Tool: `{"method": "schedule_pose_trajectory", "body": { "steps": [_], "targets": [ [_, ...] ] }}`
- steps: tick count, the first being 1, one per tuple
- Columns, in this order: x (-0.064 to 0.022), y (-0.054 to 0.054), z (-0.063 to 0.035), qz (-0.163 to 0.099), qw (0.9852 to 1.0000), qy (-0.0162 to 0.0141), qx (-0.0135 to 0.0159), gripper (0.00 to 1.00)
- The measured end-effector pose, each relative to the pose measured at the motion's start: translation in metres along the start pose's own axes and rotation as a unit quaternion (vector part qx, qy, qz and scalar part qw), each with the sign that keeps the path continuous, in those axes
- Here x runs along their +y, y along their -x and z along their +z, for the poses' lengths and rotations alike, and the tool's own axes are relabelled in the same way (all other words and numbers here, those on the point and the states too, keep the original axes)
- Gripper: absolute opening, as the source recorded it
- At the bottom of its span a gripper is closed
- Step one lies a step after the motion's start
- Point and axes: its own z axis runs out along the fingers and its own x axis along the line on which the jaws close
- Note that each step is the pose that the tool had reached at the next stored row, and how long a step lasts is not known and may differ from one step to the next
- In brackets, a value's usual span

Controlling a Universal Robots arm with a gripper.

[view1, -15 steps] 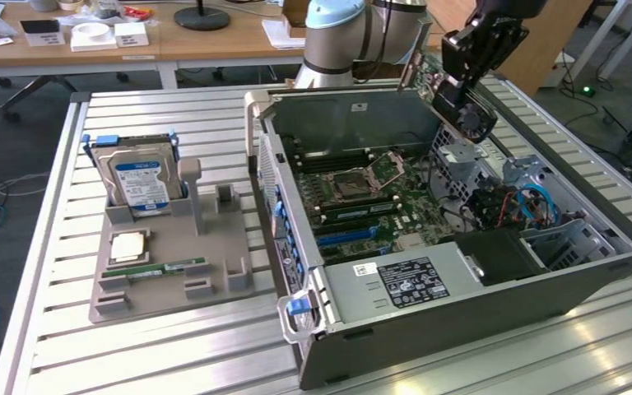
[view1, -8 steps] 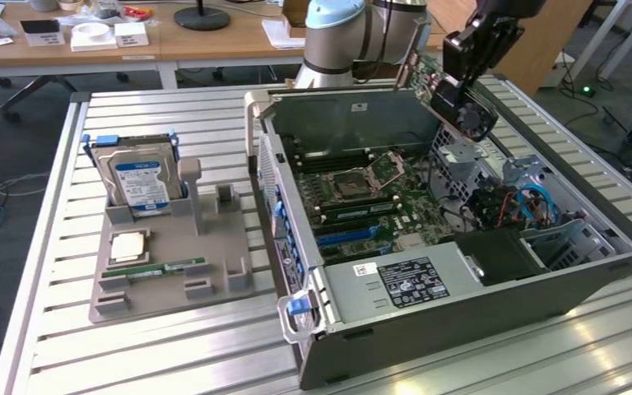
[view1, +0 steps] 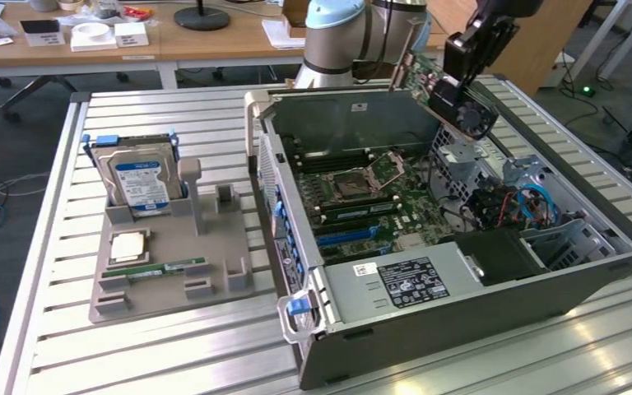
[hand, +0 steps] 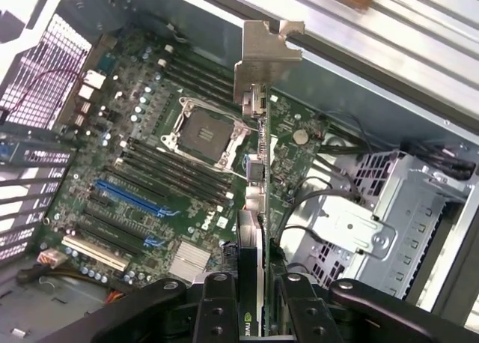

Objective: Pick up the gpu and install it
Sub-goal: 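Insert the gpu into the slot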

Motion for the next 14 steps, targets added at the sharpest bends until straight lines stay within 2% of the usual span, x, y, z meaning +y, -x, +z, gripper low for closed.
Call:
{"method": "schedule_pose_trajectory", "body": {
  "steps": [7, 14],
  "targets": [
    [0.0018, 0.0008, 0.0002, -0.04, 0.9992, 0.001, 0.0036, 0.26],
    [0.0033, 0.0015, 0.0004, -0.081, 0.9967, 0.0019, 0.0073, 0.26]
  ]
}}
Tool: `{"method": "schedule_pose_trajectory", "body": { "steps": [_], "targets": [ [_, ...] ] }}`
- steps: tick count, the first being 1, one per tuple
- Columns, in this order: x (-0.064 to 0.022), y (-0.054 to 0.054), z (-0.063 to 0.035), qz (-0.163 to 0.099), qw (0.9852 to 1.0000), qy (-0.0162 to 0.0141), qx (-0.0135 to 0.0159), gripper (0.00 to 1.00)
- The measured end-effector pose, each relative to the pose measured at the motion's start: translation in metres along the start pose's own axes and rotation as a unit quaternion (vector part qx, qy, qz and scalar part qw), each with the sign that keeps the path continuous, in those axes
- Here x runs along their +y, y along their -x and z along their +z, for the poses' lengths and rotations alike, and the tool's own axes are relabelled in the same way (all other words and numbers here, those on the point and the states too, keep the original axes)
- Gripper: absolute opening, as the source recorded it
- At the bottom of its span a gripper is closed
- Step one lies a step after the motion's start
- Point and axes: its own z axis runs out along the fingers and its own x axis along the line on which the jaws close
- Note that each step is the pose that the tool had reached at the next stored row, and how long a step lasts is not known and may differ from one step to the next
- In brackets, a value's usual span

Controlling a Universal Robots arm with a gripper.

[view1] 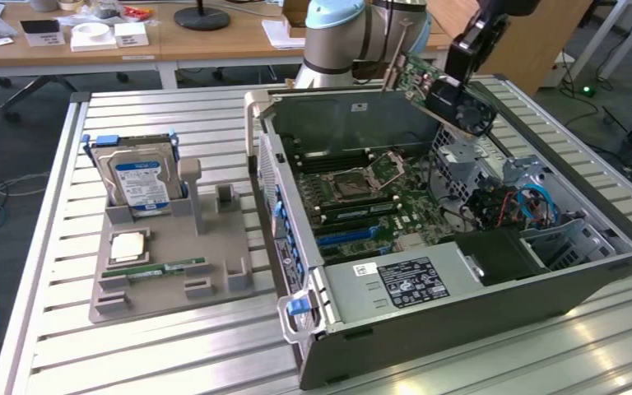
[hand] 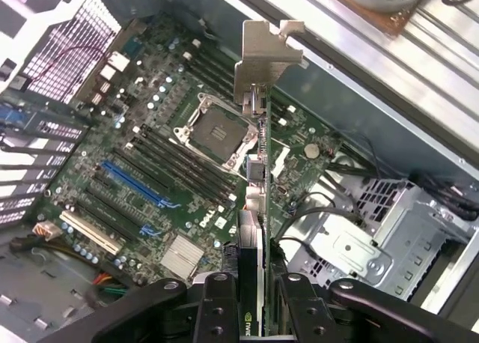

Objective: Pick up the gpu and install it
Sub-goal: 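Insert the gpu into the slot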

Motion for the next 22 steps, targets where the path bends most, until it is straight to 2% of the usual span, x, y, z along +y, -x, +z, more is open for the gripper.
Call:
{"method": "schedule_pose_trajectory", "body": {
  "steps": [5, 11, 17, 22],
  "targets": [
    [0.0008, 0.0005, 0.0001, -0.03, 0.9995, 0.0007, 0.0027, 0.26],
    [0.0017, 0.0011, 0.0003, -0.068, 0.9976, 0.0016, 0.0061, 0.26],
    [0.0024, 0.0016, 0.0004, -0.107, 0.9942, 0.0024, 0.0096, 0.26],
    [0.003, 0.002, 0.0005, -0.139, 0.9902, 0.0032, 0.0125, 0.26]
  ]
}}
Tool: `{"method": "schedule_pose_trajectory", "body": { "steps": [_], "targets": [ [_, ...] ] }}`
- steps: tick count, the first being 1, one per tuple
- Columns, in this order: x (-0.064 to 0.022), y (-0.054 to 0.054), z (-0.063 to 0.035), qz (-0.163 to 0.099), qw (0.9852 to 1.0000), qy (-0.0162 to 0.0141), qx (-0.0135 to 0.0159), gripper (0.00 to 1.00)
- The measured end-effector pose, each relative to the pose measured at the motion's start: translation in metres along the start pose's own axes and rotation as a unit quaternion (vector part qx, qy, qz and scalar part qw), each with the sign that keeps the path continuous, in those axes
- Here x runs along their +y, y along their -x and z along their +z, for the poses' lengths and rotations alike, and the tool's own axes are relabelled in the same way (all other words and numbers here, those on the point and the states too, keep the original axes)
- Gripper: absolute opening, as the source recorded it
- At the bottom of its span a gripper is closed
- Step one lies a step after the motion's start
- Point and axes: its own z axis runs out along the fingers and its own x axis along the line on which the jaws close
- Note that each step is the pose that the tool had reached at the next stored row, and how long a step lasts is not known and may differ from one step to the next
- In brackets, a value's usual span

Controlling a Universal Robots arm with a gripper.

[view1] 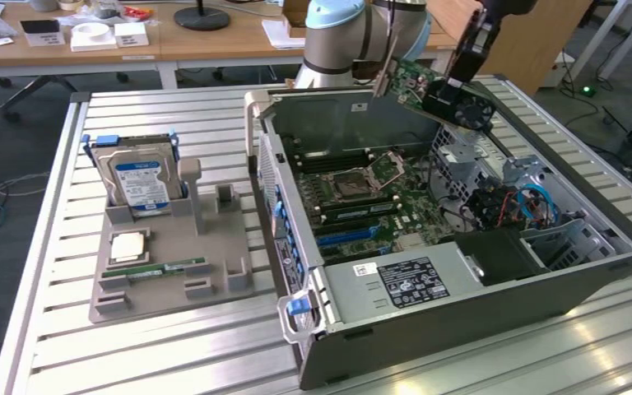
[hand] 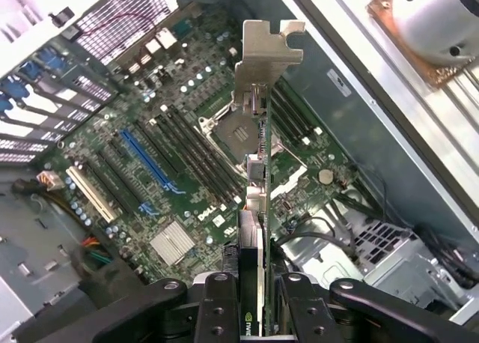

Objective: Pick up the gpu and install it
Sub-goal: 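Insert the gpu into the slot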

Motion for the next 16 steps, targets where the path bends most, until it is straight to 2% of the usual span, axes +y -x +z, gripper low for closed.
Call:
{"method": "schedule_pose_trajectory", "body": {
  "steps": [6, 13, 16],
  "targets": [
    [0.0004, 0.0005, 0.0002, -0.038, 0.9993, 0.0008, 0.0034, 0.26],
    [0.0005, 0.0006, 0.0002, -0.041, 0.9991, 0.0009, 0.0037, 0.26],
    [0.0005, 0.0006, 0.0004, -0.063, 0.998, 0.0015, 0.0056, 0.26]
  ]
}}
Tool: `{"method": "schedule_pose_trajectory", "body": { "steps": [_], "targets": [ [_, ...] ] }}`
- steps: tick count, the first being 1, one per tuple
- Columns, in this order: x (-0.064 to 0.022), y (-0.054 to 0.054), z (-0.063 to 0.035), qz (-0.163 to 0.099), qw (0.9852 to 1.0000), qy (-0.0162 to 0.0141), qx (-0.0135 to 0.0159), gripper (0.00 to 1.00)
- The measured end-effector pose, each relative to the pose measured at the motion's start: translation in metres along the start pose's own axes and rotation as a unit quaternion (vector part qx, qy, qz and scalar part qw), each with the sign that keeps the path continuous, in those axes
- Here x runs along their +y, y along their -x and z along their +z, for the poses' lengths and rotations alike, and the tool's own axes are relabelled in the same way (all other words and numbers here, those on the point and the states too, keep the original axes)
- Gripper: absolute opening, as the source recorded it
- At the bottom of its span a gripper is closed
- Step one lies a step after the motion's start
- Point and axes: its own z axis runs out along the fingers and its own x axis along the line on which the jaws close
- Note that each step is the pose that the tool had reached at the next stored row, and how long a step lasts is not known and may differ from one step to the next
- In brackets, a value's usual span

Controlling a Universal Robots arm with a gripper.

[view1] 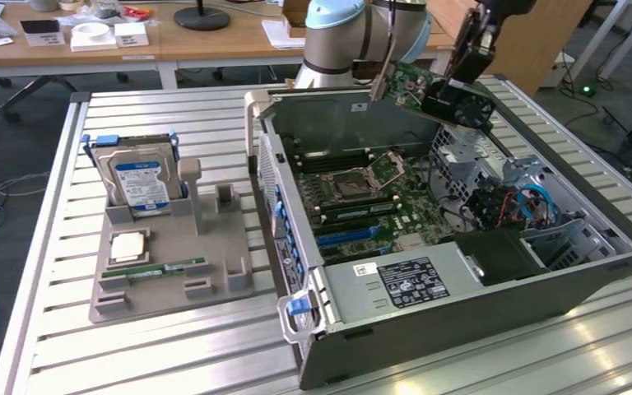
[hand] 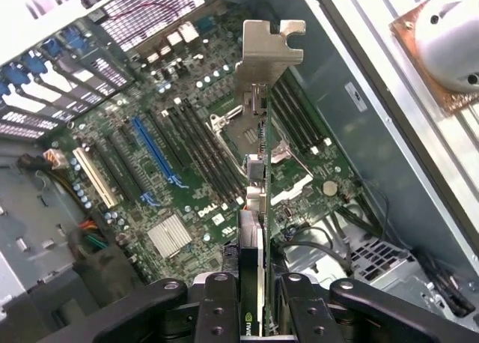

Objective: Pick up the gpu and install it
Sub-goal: 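Insert the gpu into the slot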

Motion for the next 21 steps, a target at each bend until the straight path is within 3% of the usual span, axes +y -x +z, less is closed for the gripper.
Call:
{"method": "schedule_pose_trajectory", "body": {
  "steps": [3, 7, 13, 16, 17, 18, 19, 21],
  "targets": [
    [0.0, 0.0, 0.0002, -0.027, 0.9996, 0.0006, 0.0025, 0.26],
    [-0.0001, -0.0001, 0.0013, -0.063, 0.998, 0.0014, 0.0057, 0.26],
    [-0.0003, -0.0001, 0.0033, -0.118, 0.993, 0.0027, 0.0106, 0.26],
    [-0.0004, -0.0002, 0.0043, -0.144, 0.9894, 0.0033, 0.0129, 0.26],
    [-0.0004, -0.0002, 0.0048, -0.163, 0.9866, 0.0037, 0.0146, 0.26],
    [-0.0005, -0.0002, 0.0051, -0.171, 0.9851, 0.0039, 0.0154, 0.26],
    [-0.0005, -0.0002, 0.0056, -0.189, 0.9818, 0.0043, 0.017, 0.26],
    [-0.0006, -0.0002, 0.0062, -0.207, 0.9782, 0.0047, 0.0186, 0.26]
  ]
}}
